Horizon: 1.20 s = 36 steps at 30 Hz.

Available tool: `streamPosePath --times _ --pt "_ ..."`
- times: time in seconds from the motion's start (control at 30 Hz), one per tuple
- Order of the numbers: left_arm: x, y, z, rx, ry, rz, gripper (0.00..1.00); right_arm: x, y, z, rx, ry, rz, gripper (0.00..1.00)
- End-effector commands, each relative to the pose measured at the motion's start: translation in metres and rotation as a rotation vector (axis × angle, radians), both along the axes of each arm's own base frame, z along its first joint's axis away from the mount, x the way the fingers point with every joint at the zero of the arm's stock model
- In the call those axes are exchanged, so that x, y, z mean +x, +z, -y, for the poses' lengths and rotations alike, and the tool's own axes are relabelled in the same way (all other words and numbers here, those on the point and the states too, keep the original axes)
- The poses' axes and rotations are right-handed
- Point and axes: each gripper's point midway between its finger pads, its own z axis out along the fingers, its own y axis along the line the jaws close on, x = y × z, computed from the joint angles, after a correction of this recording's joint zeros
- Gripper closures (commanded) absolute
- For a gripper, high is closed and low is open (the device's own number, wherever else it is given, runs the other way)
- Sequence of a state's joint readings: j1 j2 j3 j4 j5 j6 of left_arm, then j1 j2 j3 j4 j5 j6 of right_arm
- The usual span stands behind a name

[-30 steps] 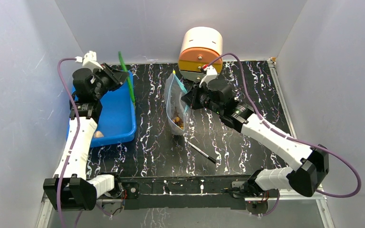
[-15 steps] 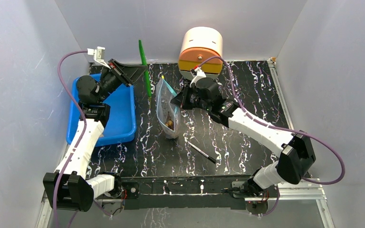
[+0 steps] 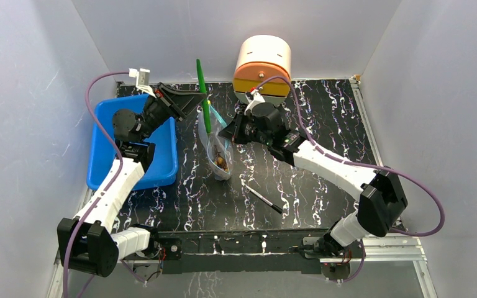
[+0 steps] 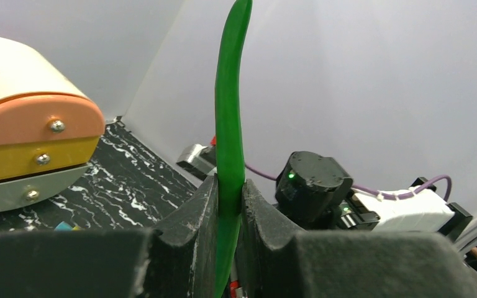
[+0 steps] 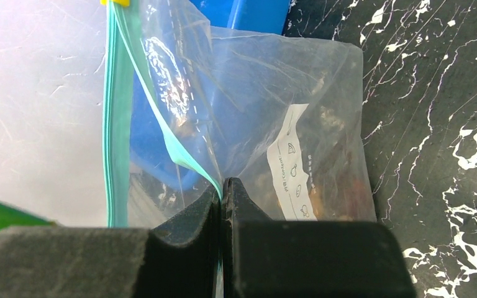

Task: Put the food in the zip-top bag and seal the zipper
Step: Place the fake vegetable in the zipper food storage bag.

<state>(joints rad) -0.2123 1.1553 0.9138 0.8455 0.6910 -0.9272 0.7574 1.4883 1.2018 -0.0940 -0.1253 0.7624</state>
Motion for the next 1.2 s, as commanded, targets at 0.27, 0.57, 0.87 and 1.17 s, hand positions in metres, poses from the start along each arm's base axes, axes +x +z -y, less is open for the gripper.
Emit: streamPosePath --times 0.27,0.57,0.87,1.17 --pt "-0.030 0.046 0.012 -0.050 -0.029 0.156 1.00 0.007 0.023 -0.014 0.063 0.003 0.056 1.00" --pt "-0.027 0.006 0.016 0.024 0.003 0.109 1.00 0.008 0.038 -0.010 0.082 -0.019 0.083 1.00" --pt "-0.054 -0.072 0.018 0.156 -0.032 0.308 1.00 0.003 0.045 -0.007 0.115 -0.019 0.093 1.00" --pt "-0.045 -0.097 0.017 0.211 -0.010 0.227 0.98 0.002 0.051 -0.003 0.116 -0.027 0.113 1.00"
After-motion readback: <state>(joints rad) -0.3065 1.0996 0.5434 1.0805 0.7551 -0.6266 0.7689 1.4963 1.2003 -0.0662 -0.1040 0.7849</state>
